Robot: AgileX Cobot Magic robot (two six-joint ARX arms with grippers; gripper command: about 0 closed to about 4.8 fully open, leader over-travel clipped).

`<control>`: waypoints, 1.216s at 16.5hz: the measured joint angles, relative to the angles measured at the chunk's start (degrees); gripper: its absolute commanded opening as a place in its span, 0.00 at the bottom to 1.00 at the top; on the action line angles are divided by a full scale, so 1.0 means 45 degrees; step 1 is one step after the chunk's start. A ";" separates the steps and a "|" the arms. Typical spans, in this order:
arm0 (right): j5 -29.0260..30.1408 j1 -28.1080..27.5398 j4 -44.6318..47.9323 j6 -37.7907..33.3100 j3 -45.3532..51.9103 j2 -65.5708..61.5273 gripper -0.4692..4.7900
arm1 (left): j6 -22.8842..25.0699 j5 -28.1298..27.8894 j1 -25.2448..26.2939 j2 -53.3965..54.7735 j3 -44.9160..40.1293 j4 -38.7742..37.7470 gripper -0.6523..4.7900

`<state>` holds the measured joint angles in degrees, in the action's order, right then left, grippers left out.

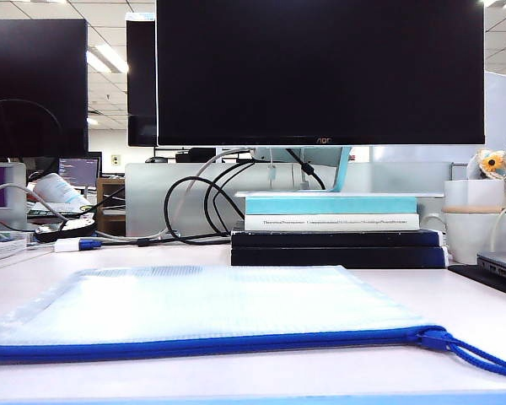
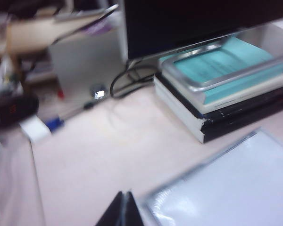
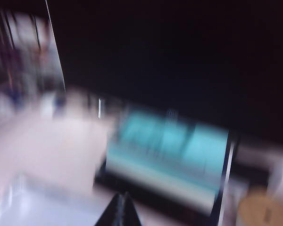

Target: Pick up the transparent plastic file bag with a blue zipper and close its zipper.

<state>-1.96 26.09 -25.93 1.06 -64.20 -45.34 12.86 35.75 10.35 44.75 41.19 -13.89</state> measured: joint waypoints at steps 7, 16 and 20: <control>-0.2759 -0.0015 0.1525 0.0000 0.4736 0.5328 0.09 | -0.0787 -0.1457 -0.1200 -0.2244 -0.1778 0.1627 0.11; -0.0957 0.0034 0.4206 -0.0233 0.9738 0.9938 0.09 | -0.3463 -0.1967 -0.0651 -0.6645 -0.6606 0.6373 0.11; -0.1224 0.0029 0.5673 -0.0806 1.1390 0.9923 0.09 | -0.3696 -0.1695 0.0534 -0.6659 -0.7038 0.6280 0.11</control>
<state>-7.46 26.22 -0.40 -2.57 -12.95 -0.69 -3.77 28.12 12.75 14.79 9.52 14.37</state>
